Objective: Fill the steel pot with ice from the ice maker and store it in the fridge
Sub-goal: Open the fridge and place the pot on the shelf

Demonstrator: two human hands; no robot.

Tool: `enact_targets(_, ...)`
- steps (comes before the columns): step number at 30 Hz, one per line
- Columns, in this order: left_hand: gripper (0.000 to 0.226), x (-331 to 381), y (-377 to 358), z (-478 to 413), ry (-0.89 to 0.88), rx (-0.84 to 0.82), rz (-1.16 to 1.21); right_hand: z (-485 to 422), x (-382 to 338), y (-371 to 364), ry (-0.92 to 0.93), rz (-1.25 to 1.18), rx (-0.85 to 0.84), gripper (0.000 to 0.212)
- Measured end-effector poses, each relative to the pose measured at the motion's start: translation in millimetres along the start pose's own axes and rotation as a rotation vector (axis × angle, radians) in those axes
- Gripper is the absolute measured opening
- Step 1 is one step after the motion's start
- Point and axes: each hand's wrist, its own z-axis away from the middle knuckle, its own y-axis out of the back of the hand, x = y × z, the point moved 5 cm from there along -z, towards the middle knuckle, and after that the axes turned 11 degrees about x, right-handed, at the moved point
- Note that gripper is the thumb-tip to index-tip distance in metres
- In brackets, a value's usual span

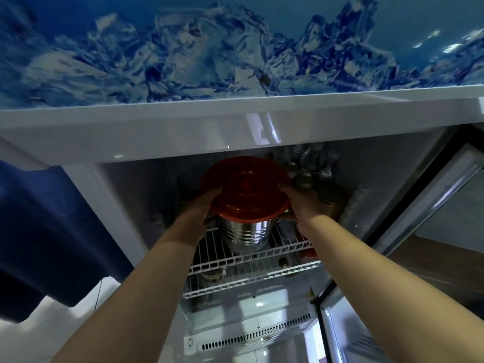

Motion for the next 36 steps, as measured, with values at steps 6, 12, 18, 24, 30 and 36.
enact_targets(6, 0.027, -3.8, -2.4, -1.7, -0.040, -0.004, 0.012, -7.0, 6.2, 0.3, 0.000, 0.007, 0.006, 0.033)
enact_targets(12, 0.053, -7.0, -1.6, 1.5, -0.146, 0.056, -0.032, -7.0, 10.5, 0.1, 0.017, 0.019, 0.035, 0.036)
enact_targets(18, 0.055, -9.0, 5.6, 17.5, -0.187, 0.068, -0.027, 0.5, 15.5, 9.4, 0.032, 0.070, 0.065, 0.035)
enact_targets(24, 0.029, -12.9, 16.4, 54.4, -0.157, 0.155, -0.136, 36.3, 22.1, 35.4, -0.063, -0.006, 0.114, 0.018)
enact_targets(30, 0.048, 3.1, 11.3, 105.3, -0.155, 0.024, -0.225, 101.6, 7.0, 68.2, -0.055, 0.046, 0.190, 0.021)
enact_targets(36, 0.032, 17.7, -4.6, 163.6, -0.158, -0.164, -0.308, 163.6, -13.5, 99.0, -0.018, 0.016, 0.225, 0.015)
